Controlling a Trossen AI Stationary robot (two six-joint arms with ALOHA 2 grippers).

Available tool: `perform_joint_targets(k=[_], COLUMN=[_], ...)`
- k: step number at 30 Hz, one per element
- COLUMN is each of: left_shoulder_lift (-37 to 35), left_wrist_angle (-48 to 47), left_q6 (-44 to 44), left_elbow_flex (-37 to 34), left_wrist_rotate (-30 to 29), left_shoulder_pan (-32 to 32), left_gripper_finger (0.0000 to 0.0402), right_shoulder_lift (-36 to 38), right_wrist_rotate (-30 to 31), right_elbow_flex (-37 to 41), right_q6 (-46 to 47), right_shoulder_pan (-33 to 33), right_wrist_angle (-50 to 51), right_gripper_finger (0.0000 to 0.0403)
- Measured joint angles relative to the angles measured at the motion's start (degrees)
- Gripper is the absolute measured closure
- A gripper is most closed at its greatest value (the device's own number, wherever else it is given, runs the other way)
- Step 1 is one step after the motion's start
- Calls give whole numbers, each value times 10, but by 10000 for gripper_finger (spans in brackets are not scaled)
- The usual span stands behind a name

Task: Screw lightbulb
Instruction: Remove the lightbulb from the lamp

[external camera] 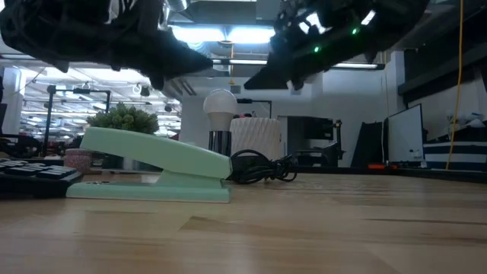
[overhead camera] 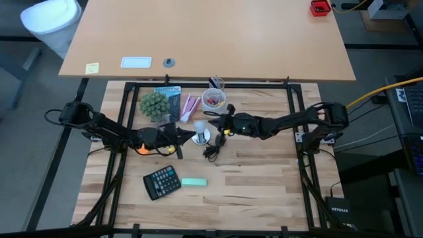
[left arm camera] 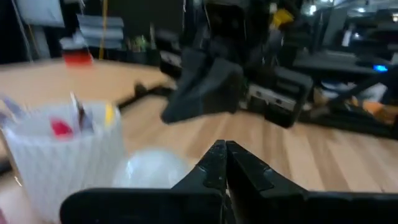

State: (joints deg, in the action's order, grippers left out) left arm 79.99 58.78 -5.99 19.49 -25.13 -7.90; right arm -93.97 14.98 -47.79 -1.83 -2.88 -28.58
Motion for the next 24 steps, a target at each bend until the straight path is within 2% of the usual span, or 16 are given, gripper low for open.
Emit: perform_joint_targets(k=[5,7,10,17,20,24], left_shoulder_lift=[0,0,-1,0,0,0], left_wrist_angle=[54,52,26,-74,-91,-94], left_q6=[64,76,62,-39,-44,-45], left_elbow_flex=[0,0,0,0,0,0], left_wrist_rotate=[-56,-73,-76,-76,-75,-43], left_shoulder_pan=[1,9,30,83,88,87], left_gripper_finger=[400,400,400,400,400,400], right_shoulder_lift=[44,45,34,-24,-47,-60], right_wrist_rotate=[-42,-72,-85,-47,-22,-20], right_elbow_flex=[0,-1,-1,-1,-1,0], right_q6=[2,1,0,-9,-13,-13], right_shoulder_pan=[24,38,57,65,59,44], right_wrist_angle=[12,5,-14,-58,-74,-80], right_gripper_finger=[391,391,391,391,391,391])
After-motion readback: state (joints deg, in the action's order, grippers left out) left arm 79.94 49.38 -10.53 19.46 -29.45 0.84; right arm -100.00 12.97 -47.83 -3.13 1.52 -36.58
